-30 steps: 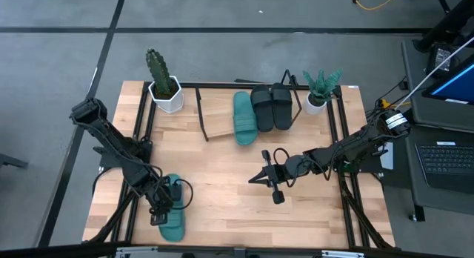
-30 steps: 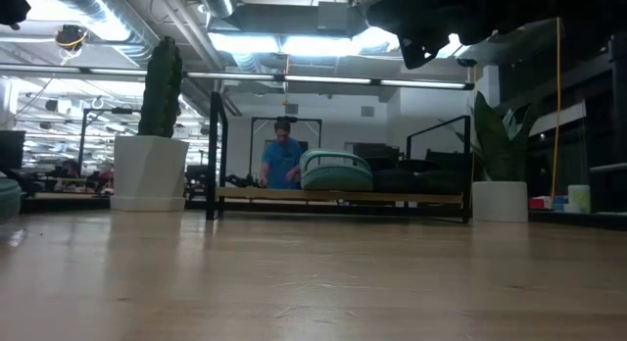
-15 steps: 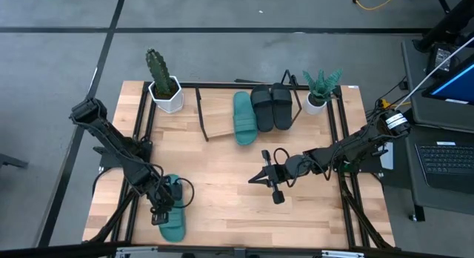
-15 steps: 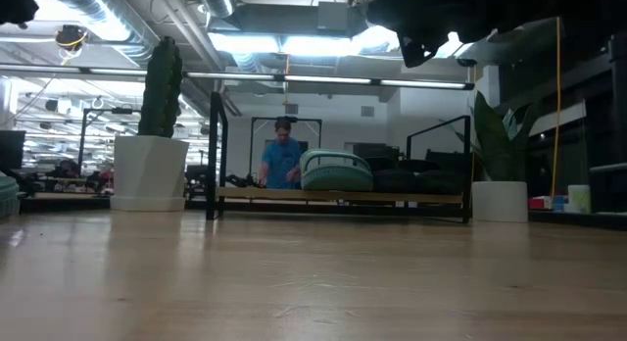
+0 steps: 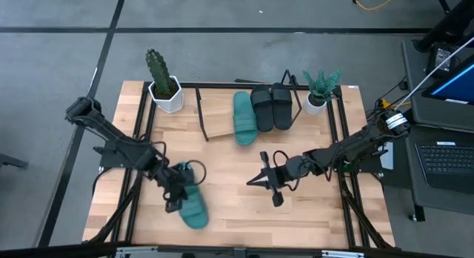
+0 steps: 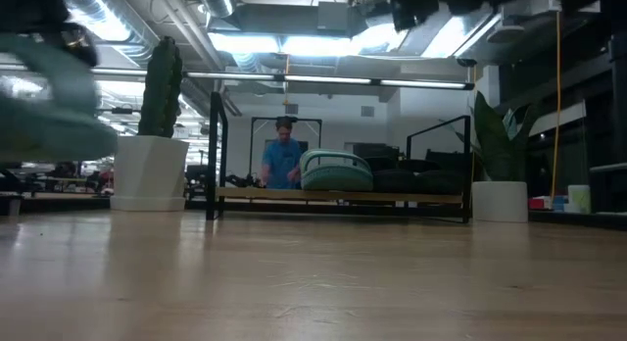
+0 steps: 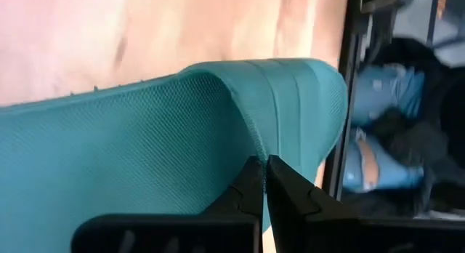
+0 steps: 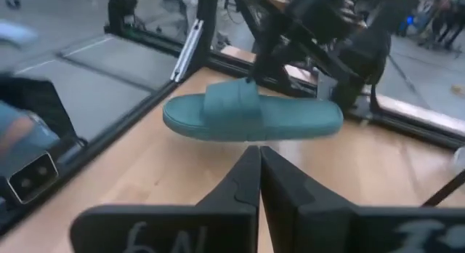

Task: Pick and place slides into the shelf
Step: Put the dark green slide on the shelf

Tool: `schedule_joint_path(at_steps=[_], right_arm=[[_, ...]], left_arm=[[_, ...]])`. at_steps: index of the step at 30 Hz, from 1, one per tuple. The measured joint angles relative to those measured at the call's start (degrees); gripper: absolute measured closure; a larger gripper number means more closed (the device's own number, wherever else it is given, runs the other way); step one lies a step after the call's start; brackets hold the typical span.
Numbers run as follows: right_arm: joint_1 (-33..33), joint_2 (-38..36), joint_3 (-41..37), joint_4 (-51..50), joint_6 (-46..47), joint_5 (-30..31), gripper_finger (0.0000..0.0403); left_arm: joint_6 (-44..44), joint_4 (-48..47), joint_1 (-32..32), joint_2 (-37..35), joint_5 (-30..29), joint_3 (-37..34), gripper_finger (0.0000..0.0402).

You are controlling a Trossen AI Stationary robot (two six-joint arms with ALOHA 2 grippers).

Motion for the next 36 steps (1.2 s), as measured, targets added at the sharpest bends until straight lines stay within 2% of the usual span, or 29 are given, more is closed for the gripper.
schedule_joint_path(at_steps=[3, 9, 12, 16, 26, 36], right_arm=[[1.1, 0.0, 3.8, -6.2, -4.2, 2.8, 0.0389], [3.4, 0.9, 12.6, -20.4, -5.8, 13.9, 0.0387], [3.9, 2.8, 15.9, -23.7, -6.7, 15.3, 0.0377], [3.9, 7.0, 19.4, -24.6, -9.9, 16.1, 0.0353], [5.2, 16.3, 28.3, -28.0, -20.3, 24.6, 0.0284], [7.7, 20.6, 31.6, -28.6, -25.3, 26.2, 0.0276]], left_arm=[[0.6, 0.2, 2.8, 0.0, -0.5, 0.9, 0.0401], [2.0, 1.3, 6.9, 0.0, -1.8, 1.0, 0.0401], [2.1, 3.5, 8.4, 0.0, -1.9, 1.0, 0.0401], [2.4, 6.6, 10.5, 0.0, -2.1, 1.1, 0.0401], [5.1, 10.1, 14.6, 0.0, -2.1, 1.1, 0.0402], [6.6, 13.0, 18.6, 0.0, -1.9, 1.1, 0.0401]])
